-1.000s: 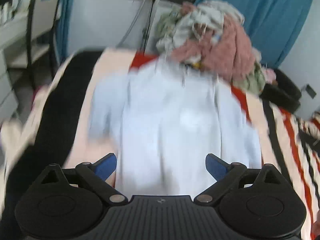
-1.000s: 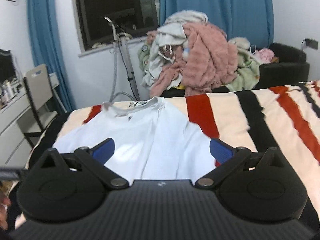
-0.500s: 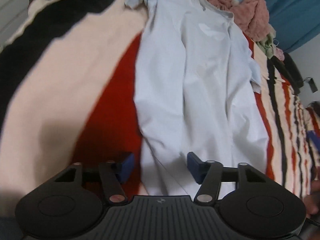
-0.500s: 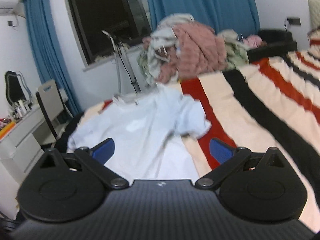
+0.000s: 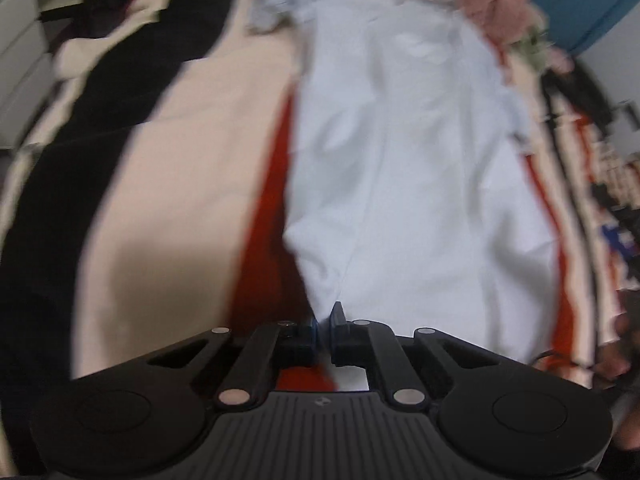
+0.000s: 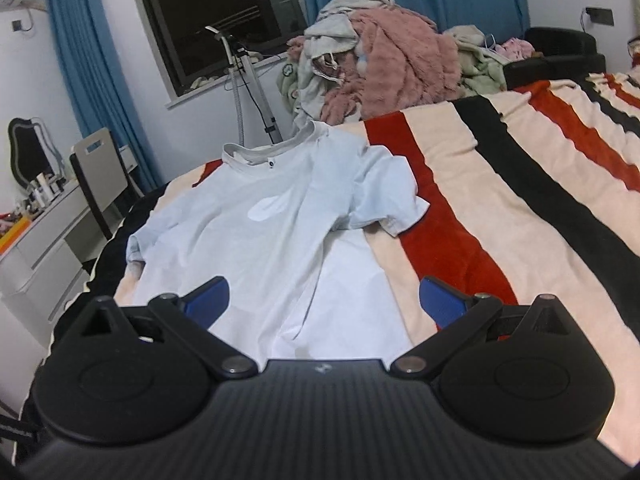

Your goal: Fold clothes

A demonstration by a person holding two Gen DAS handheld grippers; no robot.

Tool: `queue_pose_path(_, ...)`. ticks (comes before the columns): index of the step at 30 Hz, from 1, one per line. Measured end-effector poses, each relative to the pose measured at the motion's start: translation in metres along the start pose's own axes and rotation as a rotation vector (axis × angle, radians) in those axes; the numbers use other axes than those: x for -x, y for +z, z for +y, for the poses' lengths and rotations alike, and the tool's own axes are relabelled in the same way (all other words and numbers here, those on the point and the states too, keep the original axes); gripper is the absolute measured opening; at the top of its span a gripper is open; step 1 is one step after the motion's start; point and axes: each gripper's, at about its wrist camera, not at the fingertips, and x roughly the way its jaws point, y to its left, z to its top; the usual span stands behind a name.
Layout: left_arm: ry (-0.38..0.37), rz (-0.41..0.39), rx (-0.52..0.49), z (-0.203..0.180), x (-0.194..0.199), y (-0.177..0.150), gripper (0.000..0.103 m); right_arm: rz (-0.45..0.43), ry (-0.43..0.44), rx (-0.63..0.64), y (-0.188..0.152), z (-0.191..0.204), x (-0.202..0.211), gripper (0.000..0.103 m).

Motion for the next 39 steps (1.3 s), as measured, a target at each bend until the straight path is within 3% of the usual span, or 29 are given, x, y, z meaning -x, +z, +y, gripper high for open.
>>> queue_pose_path(3, 0.101, 0.027, -0.002, 0.012, 0.001, -0.006, 0.007, -0.004, 0.005, 0.015, 0.001, 0.002, 0.002, 0.103)
queue_pose_path(8, 0.1, -0.006, 0.029, 0.016, 0.019, -0.007, 0.017, -0.054, -0.003, 0.037, 0.001, 0.007, 0.016, 0.103)
queue_pose_path(10, 0.079, -0.045, 0.054, 0.018, 0.032, -0.002, 0.025, -0.087, 0.006, 0.052, 0.007, 0.009, 0.021, 0.103)
queue_pose_path(12, 0.044, -0.093, 0.076, 0.02, 0.044, 0.01, 0.054, -0.109, 0.015, 0.059, 0.02, 0.017, 0.021, 0.103)
queue_pose_path(18, -0.046, -0.311, 0.162, 0.026, 0.047, 0.084, 0.072, -0.172, 0.053, 0.064, 0.052, 0.037, 0.005, 0.103)
queue_pose_path(22, -0.084, -0.426, 0.276, 0.037, 0.014, 0.145, 0.072, -0.175, 0.076, 0.031, 0.052, 0.032, -0.028, 0.103)
queue_pose_path(31, -0.024, -0.608, 0.368, 0.055, -0.082, 0.266, 0.067, -0.061, 0.04, -0.02, 0.03, 0.002, -0.112, 0.103)
queue_pose_path(33, 0.029, -0.592, 0.349, 0.056, -0.101, 0.288, 0.045, -0.049, 0.028, -0.027, 0.027, -0.001, -0.129, 0.103)
queue_pose_path(37, 0.057, -0.554, 0.249, 0.046, -0.126, 0.32, 0.036, -0.006, 0.014, -0.04, 0.021, -0.003, -0.153, 0.103)
queue_pose_path(39, 0.133, -0.532, 0.142, 0.036, -0.133, 0.336, 0.014, 0.004, 0.013, -0.051, 0.02, -0.004, -0.158, 0.103)
